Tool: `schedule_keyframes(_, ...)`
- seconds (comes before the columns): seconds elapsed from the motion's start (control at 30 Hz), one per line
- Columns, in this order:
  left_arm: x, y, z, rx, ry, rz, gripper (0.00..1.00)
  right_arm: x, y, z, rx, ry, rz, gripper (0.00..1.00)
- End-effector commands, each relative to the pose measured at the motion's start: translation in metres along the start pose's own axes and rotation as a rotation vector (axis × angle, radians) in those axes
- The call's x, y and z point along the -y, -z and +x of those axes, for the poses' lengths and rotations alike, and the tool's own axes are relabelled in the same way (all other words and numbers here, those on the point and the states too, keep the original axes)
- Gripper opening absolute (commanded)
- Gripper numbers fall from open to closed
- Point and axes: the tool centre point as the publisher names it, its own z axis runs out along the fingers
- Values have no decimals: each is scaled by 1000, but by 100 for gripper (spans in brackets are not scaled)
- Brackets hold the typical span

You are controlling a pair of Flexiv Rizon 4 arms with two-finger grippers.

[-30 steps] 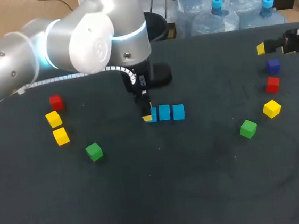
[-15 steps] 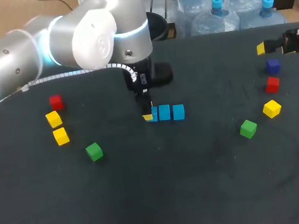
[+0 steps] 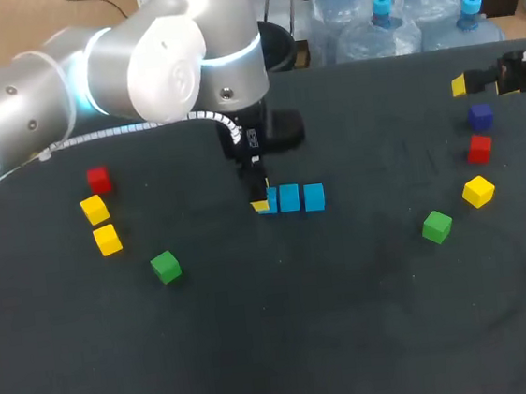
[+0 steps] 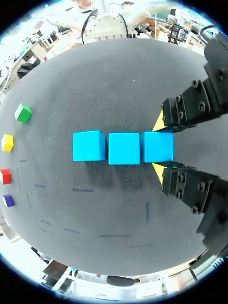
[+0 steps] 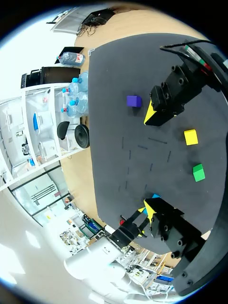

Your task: Place the blue cubes, place green cubes on the blue cubes, place the yellow cubes on the green cubes, then place the red cubes on the yellow cubes, and place purple cube on the red cubes.

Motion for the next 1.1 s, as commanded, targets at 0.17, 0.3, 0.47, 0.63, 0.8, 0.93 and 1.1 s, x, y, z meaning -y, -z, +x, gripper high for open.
schedule_keyframes(0.17, 0, -2, -2, -17, -6, 34, 100, 0, 1, 0, 0, 0, 2, 100)
schedule_keyframes(0.3, 1, -2, -2, -18, -3, 44, 100, 0, 1, 0, 0, 0, 2, 100)
schedule_keyframes(0.47, 1, 3, 0, -6, 22, 17, 100, 0, 1, 0, 0, 0, 2, 100)
schedule_keyframes(0.63, 4, 16, -1, 19, 33, -12, 100, 0, 1, 0, 0, 0, 2, 100)
schedule_keyframes(0.8, 11, 36, -6, 47, 26, -30, 100, 0, 1, 0, 0, 0, 2, 100)
schedule_keyframes(0.93, 18, 55, -8, 74, 17, -53, 100, 0, 1, 0, 0, 0, 2, 100)
schedule_keyframes(1.1, 24, 74, -5, 112, 46, -110, 100, 0, 1, 0, 0, 0, 2, 100)
